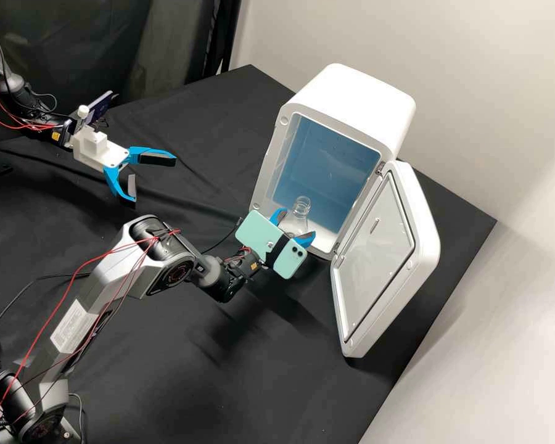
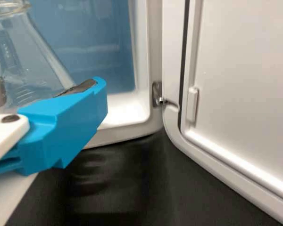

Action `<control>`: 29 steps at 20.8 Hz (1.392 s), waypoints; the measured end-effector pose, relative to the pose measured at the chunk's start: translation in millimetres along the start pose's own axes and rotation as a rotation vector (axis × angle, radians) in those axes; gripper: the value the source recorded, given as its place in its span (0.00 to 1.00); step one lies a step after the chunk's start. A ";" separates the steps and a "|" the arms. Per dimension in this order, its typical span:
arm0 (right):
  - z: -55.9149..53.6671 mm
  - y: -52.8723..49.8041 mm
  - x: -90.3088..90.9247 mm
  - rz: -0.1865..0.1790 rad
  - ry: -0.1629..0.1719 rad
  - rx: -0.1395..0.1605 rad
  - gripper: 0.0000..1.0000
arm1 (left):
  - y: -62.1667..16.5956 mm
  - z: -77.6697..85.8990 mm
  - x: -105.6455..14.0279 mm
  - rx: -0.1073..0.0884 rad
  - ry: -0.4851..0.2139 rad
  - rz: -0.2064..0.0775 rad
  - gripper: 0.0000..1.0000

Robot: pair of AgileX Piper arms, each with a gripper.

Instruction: Place the flask in the incubator

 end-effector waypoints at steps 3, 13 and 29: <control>-2.0 3.3 9.4 0.019 0.021 0.005 0.00 | 0.0 0.0 0.0 0.000 0.000 0.000 1.00; 9.8 1.5 49.2 -0.024 -0.006 0.033 0.00 | -0.3 -0.6 -0.1 -0.001 0.002 -0.001 1.00; -8.8 18.6 79.8 -0.032 0.002 0.063 0.00 | -0.3 -0.6 -0.1 -0.001 0.002 -0.001 1.00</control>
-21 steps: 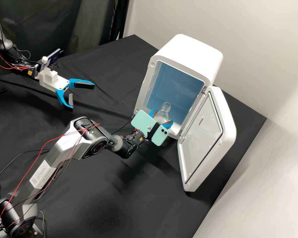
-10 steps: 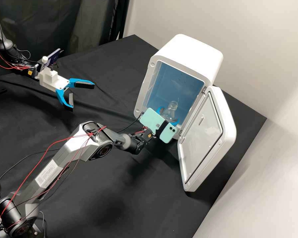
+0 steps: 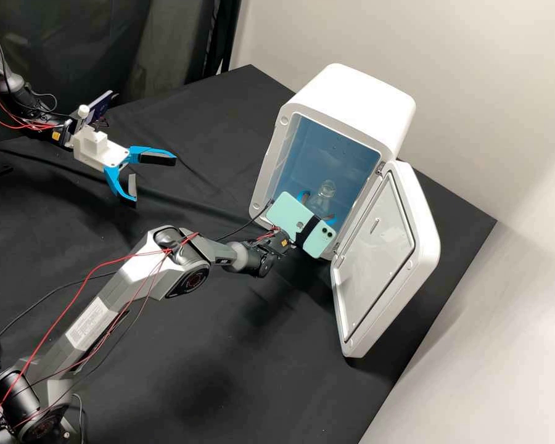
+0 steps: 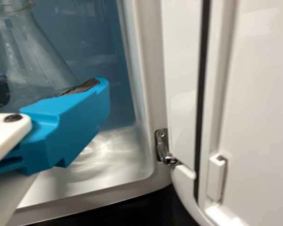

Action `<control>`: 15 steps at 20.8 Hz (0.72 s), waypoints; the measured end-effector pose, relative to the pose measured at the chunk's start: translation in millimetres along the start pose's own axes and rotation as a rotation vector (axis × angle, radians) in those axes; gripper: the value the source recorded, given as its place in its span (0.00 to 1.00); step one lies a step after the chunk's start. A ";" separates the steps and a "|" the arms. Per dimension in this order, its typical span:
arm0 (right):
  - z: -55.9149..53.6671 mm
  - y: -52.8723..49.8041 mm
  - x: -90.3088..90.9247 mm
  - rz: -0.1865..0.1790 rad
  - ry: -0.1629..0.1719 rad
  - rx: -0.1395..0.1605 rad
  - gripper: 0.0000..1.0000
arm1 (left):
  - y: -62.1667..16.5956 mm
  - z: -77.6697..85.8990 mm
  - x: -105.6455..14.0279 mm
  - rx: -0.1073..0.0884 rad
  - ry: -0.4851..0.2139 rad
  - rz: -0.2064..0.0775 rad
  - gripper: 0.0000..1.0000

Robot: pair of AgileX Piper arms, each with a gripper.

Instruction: Place the flask in the incubator

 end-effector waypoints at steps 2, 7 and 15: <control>-3.0 -1.5 1.9 -0.010 -0.010 -0.002 0.00 | 0.0 0.0 0.0 -0.008 0.000 0.000 1.00; -19.2 8.2 13.3 0.010 0.011 -0.014 0.00 | 0.0 0.0 0.0 -0.022 0.000 0.000 1.00; -35.8 1.3 21.4 -0.015 0.008 -0.024 0.00 | 0.0 0.0 0.0 -0.022 0.000 0.000 1.00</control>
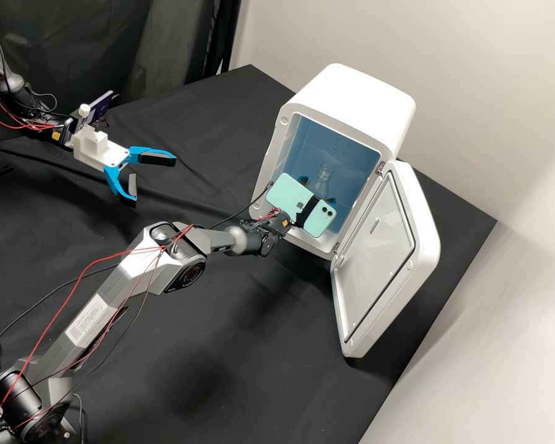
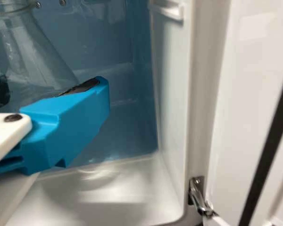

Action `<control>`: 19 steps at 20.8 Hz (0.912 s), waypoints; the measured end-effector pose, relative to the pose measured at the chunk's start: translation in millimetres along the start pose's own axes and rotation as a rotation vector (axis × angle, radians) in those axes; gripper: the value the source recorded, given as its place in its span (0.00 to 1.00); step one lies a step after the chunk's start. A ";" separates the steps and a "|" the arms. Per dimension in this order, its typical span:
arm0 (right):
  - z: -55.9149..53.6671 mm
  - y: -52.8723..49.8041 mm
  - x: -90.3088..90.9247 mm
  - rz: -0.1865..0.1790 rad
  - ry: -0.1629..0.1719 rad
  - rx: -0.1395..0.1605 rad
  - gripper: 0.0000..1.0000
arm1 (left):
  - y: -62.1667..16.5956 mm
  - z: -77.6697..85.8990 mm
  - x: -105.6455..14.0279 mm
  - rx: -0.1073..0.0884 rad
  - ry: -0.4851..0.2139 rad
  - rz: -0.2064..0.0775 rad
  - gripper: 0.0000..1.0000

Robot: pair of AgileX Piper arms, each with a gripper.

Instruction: Place the flask in the incubator

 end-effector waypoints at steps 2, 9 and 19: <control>1.0 -1.9 2.5 0.000 0.003 0.000 0.00 | 0.0 0.0 0.0 0.000 0.000 0.000 1.00; 16.3 -14.2 5.3 -0.032 -0.040 -0.027 0.00 | 0.0 0.0 0.0 0.000 0.000 0.000 1.00; 25.2 -20.8 6.0 -0.060 -0.081 -0.071 0.00 | 0.0 0.0 0.0 0.000 0.000 0.000 1.00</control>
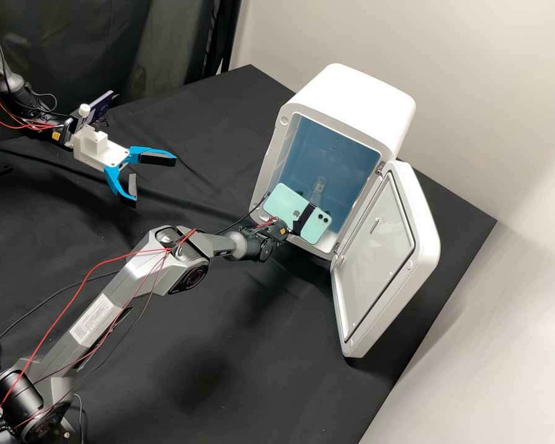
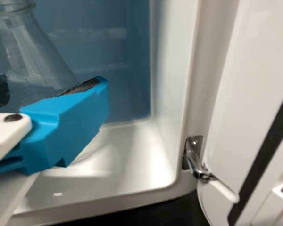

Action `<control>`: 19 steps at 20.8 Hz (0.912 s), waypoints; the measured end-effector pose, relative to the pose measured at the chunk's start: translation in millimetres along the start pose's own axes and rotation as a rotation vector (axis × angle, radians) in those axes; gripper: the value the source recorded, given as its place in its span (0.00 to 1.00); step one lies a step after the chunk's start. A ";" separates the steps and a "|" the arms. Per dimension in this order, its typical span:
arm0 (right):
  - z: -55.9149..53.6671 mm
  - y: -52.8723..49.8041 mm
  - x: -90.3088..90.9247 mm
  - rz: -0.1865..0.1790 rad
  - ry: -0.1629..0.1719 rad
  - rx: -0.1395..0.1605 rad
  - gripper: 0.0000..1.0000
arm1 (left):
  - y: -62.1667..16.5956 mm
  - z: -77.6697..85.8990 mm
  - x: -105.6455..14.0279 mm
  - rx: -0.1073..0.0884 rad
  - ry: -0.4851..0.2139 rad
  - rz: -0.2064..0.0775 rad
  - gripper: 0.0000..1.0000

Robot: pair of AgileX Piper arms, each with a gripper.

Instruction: Place the flask in the incubator

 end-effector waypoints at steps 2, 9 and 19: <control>-0.6 -0.9 0.1 -0.003 -0.001 0.000 0.00 | 0.0 0.0 0.0 0.000 0.000 0.000 1.00; -8.8 -9.4 0.9 -0.020 0.011 -0.005 0.00 | 0.0 0.0 0.0 0.000 0.000 0.000 1.00; -13.9 -14.5 1.3 -0.029 0.020 -0.007 0.00 | 0.3 -0.7 0.2 0.000 0.002 0.001 1.00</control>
